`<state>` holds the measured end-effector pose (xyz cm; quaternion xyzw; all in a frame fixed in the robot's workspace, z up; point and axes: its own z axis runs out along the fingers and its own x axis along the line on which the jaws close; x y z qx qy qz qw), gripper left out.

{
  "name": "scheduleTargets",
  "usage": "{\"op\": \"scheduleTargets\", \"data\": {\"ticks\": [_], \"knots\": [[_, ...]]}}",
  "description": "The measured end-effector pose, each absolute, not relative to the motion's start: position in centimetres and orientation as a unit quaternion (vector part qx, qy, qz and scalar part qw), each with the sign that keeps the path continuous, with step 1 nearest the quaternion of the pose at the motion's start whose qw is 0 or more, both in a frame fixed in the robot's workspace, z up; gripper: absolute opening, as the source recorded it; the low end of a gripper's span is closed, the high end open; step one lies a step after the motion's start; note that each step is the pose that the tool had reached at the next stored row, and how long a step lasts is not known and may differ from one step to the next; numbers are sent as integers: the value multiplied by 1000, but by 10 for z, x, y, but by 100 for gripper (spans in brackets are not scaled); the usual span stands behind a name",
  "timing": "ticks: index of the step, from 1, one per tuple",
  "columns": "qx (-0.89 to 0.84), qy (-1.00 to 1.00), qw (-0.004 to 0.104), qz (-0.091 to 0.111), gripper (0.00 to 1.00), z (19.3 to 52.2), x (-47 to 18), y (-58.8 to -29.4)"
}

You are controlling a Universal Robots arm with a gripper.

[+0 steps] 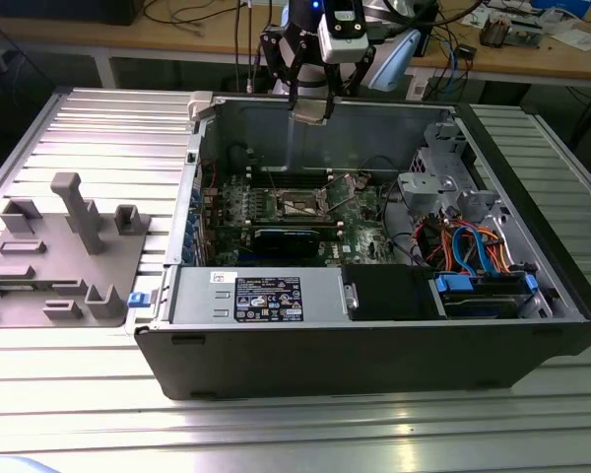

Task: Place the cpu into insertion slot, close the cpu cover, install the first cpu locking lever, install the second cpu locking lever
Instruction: 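Place the cpu into insertion slot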

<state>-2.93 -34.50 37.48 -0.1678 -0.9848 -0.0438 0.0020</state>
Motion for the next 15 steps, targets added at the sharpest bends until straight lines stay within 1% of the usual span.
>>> {"op": "scheduleTargets", "data": {"ticks": [15], "knots": [[-177, -983, 1, -43, 54, 375, -29, -345]]}}
